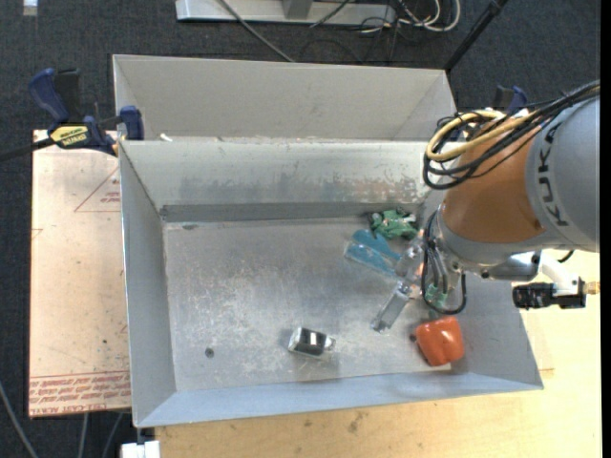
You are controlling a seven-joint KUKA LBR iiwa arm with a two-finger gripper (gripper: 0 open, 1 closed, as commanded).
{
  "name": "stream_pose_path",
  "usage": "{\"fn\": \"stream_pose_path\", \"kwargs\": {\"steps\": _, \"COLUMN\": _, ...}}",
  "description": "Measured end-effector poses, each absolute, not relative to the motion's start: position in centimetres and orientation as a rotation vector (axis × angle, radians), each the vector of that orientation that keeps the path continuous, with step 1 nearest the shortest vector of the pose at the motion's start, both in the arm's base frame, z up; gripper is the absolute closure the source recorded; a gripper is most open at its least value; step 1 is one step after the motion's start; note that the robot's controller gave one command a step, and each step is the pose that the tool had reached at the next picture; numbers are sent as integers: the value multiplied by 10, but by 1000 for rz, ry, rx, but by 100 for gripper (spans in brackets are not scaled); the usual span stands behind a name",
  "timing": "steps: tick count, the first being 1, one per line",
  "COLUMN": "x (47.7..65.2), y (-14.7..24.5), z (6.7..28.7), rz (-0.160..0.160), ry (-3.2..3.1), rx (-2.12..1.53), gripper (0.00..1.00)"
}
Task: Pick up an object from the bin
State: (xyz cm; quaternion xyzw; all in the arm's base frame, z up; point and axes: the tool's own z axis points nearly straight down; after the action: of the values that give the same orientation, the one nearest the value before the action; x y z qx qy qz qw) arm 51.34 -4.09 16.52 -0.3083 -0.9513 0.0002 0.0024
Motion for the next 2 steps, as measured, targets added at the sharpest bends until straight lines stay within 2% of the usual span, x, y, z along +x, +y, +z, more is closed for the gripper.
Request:
{"fn": "stream_pose_path", "kwargs": {"steps": 1, "x": 518, "y": -56, "z": 173, "rz": -2, "ry": -3065, "rx": -696, "gripper": 0}}
{"fn": "stream_pose_path", "kwargs": {"steps": 2, "x": 510, "y": -76, "z": 130, "rz": -1, "ry": -3098, "rx": -573, "gripper": 0}}
